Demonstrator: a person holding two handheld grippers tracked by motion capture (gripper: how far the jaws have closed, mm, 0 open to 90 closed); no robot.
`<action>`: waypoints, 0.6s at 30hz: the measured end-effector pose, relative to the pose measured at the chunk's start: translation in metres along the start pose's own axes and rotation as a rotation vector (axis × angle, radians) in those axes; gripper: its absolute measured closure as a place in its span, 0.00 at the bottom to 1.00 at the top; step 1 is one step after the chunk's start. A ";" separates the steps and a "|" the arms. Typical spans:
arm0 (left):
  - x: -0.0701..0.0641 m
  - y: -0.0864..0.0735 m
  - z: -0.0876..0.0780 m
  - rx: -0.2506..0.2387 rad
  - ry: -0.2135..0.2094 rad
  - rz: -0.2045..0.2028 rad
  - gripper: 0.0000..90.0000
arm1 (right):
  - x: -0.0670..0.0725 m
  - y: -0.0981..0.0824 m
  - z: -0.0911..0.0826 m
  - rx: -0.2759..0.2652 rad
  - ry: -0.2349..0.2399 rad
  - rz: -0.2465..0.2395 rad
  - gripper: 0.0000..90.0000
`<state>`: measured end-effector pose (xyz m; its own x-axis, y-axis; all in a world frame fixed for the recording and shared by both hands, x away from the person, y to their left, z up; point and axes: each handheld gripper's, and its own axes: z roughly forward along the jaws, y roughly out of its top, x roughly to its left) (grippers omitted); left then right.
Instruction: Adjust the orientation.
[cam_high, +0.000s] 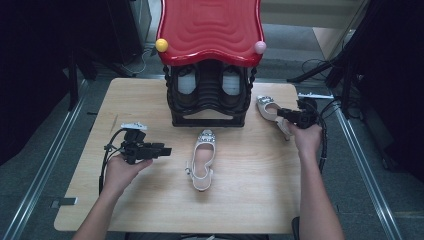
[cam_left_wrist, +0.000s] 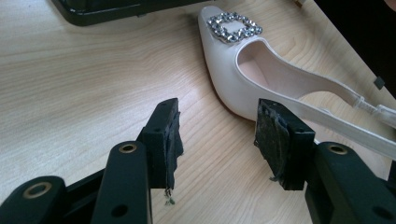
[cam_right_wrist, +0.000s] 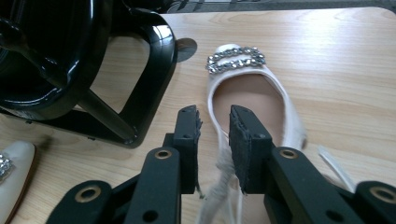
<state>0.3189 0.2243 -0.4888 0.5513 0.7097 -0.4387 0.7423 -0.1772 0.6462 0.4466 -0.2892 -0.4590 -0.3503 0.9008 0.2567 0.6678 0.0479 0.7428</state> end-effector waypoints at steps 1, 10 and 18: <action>0.001 -0.002 0.000 0.000 0.005 -0.008 0.56 | 0.001 0.001 0.002 -0.001 0.000 -0.008 0.81; 0.003 -0.010 -0.006 -0.008 0.009 -0.017 0.55 | -0.004 -0.002 0.024 0.050 0.010 -0.009 0.78; 0.004 -0.015 -0.013 -0.029 0.026 -0.032 0.55 | -0.010 -0.006 0.038 0.089 0.000 -0.001 0.84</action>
<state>0.3048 0.2389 -0.4918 0.5174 0.7319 -0.4434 0.7476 -0.1344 0.6504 0.4714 -0.2822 -0.4893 -0.3512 0.9007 0.2557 0.7228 0.0872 0.6856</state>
